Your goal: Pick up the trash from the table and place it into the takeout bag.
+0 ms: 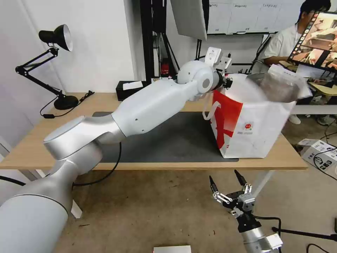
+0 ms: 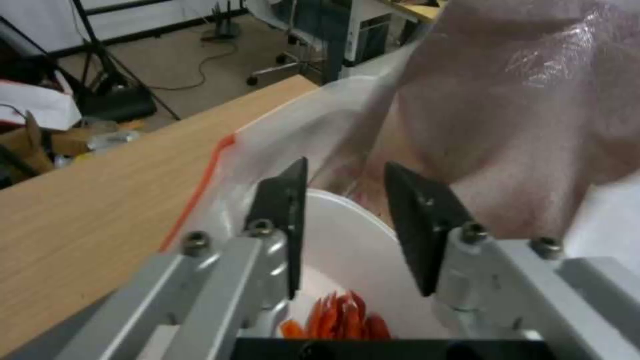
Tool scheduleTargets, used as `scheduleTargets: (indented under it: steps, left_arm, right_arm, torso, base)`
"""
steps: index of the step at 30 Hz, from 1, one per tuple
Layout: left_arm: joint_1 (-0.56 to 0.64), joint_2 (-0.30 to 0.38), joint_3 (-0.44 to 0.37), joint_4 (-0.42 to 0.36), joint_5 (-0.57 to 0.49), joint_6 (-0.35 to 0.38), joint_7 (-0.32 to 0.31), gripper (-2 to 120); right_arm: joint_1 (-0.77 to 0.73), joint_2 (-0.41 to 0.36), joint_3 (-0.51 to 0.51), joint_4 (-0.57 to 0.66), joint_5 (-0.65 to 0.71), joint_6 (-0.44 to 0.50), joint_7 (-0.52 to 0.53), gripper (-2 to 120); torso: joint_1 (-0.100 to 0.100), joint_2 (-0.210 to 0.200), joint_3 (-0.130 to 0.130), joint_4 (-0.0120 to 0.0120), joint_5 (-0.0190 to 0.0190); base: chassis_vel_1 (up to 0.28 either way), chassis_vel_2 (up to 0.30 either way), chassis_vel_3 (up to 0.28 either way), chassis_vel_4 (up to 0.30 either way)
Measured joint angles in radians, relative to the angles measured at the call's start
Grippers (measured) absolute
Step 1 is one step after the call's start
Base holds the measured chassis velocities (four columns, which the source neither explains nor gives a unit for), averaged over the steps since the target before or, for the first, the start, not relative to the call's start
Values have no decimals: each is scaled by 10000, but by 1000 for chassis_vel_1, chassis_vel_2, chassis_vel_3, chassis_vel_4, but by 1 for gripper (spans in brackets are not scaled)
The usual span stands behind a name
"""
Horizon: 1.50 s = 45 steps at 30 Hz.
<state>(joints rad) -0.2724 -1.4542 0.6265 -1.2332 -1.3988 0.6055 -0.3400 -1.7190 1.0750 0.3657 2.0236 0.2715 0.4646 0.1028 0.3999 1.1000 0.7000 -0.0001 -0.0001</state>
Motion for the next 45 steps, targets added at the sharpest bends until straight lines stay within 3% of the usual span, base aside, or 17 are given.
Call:
scheduleTargets:
  steps: [3,7,10,11,14,15,21,23,25,29,32,33,35,37,39,45]
  left_arm:
    - [67,226,-146,-235,-195,-12,-12,56]
    - [111,521,-230,-574,-272,-76,-13,64]
    - [185,1251,-247,-1383,-318,-358,-22,80]
    - [185,1251,-247,-1383,-318,-358,-22,80]
    - [405,2127,-355,-2315,-410,-706,-27,93]
    - [405,2127,-355,-2315,-410,-706,-27,93]
    - [1447,4267,-929,-3845,-136,-1038,8,100]
    - [1599,4481,-1037,-3983,-110,-1067,20,100]
    - [2787,5658,-1743,-4903,75,-1193,112,100]
    - [3991,6305,-2471,-5553,280,-1320,130,100]
    - [5654,7089,-3706,-6327,679,-1412,182,100]
    - [5654,7089,-3706,-6327,679,-1412,182,100]
    - [7384,7559,-4922,-6857,1103,-1469,250,100]
    - [7918,7656,-5346,-6988,1219,-1495,302,100]
    - [9980,7954,-6957,-7471,1679,-1775,518,100]
    - [12075,8039,-8160,-7781,2677,-2300,793,100]
  right_arm:
    - [0,0,0,0,0,0,0,100]
    - [0,0,0,0,0,0,0,100]
    - [0,0,0,0,0,0,0,100]
    - [0,0,0,0,0,0,0,100]
    - [0,0,-1,0,0,0,0,100]
    - [0,0,-1,0,0,0,0,100]
    - [0,0,-1,0,0,0,0,100]
    - [1,0,-1,0,0,0,0,100]
    - [0,0,-1,0,0,0,0,100]
    - [1,0,-1,0,0,0,-2,100]
    - [0,-1,-1,0,-1,0,-1,100]
    - [0,-1,-1,0,-1,0,-1,100]
    - [1,0,-1,0,0,0,0,100]
    - [1,0,-1,0,-1,0,-1,100]
    - [1,0,0,0,0,0,-1,100]
    - [0,0,-1,0,0,0,0,100]
  torso:
    - [0,0,0,0,0]
    - [0,0,0,-1,-1]
    - [0,0,0,0,-1]
    - [0,0,0,0,-1]
    - [0,1,-1,0,-2]
    - [0,1,-1,0,-2]
    - [1,0,-1,1,-5]
    - [0,0,0,1,-5]
    - [-1,0,-1,5,-6]
    - [-1,0,0,2,-7]
    - [0,0,-2,-1,0]
    - [0,0,-2,-1,0]
    - [0,-1,-1,0,-5]
    - [0,0,-2,-1,-2]
    - [-1,0,-2,4,-1]
    - [-2,0,-2,-1,-5]
  base:
    - [0,0,0,0]
    - [0,0,0,0]
    - [0,0,0,0]
    - [0,0,0,0]
    - [0,0,0,0]
    - [0,0,0,0]
    - [0,0,0,0]
    - [0,0,0,0]
    - [0,0,0,0]
    - [0,0,0,0]
    - [0,0,0,0]
    - [0,0,0,0]
    - [0,0,0,0]
    - [0,0,0,0]
    - [0,0,0,0]
    - [0,0,0,0]
